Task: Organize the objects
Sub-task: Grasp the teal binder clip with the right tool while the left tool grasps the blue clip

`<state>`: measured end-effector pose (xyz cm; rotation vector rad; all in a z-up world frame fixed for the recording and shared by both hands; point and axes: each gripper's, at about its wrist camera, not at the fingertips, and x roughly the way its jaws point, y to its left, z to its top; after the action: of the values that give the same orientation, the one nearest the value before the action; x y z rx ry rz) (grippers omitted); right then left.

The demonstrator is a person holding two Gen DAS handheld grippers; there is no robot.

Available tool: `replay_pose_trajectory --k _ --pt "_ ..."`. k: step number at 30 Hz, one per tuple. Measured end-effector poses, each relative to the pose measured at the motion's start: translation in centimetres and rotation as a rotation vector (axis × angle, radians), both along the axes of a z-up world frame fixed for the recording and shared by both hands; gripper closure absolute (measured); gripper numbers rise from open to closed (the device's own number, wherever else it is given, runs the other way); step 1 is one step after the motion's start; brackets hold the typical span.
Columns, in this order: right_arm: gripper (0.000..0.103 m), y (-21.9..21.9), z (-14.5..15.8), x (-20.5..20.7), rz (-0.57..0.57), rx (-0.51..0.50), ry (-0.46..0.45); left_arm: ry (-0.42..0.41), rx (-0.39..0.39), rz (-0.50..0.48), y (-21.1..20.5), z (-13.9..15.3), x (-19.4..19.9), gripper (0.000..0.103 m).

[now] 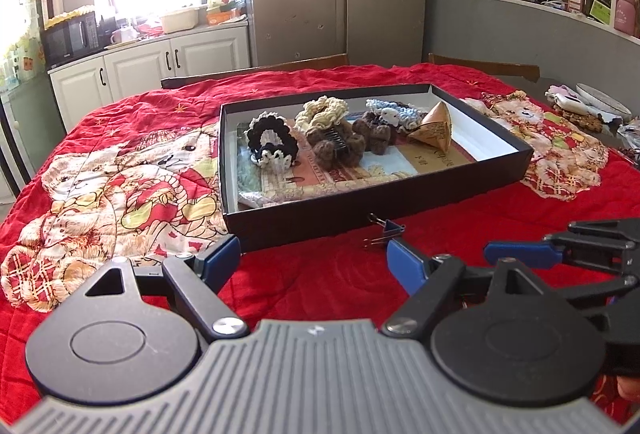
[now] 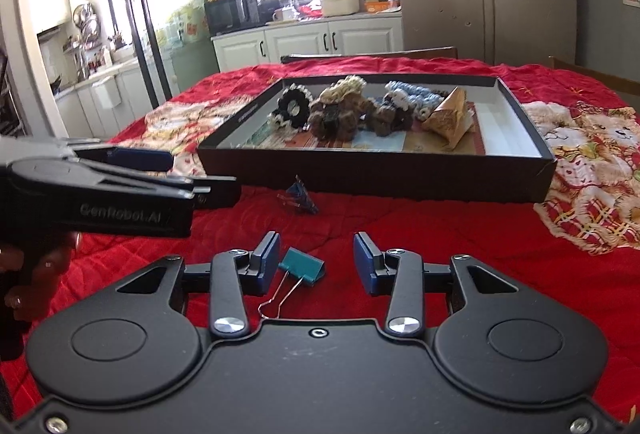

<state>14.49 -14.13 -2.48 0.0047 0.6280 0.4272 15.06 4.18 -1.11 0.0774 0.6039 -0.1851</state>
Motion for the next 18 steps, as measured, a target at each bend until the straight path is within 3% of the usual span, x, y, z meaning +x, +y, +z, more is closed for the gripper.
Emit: replay_pose_trajectory --k 11,16,18 --pt "0.064 1.9 -1.5 0.6 0.026 -0.078 0.013 0.003 -0.014 -0.044 -0.8 -0.9 1.2 0.015" --pt "0.076 1.6 -1.6 0.6 0.013 -0.094 0.008 0.005 -0.015 -0.076 -1.9 -1.2 1.8 0.015" --pt "0.076 1.3 -1.5 0.7 0.004 -0.093 0.011 0.012 -0.02 -0.086 -2.3 -1.3 2.1 0.015"
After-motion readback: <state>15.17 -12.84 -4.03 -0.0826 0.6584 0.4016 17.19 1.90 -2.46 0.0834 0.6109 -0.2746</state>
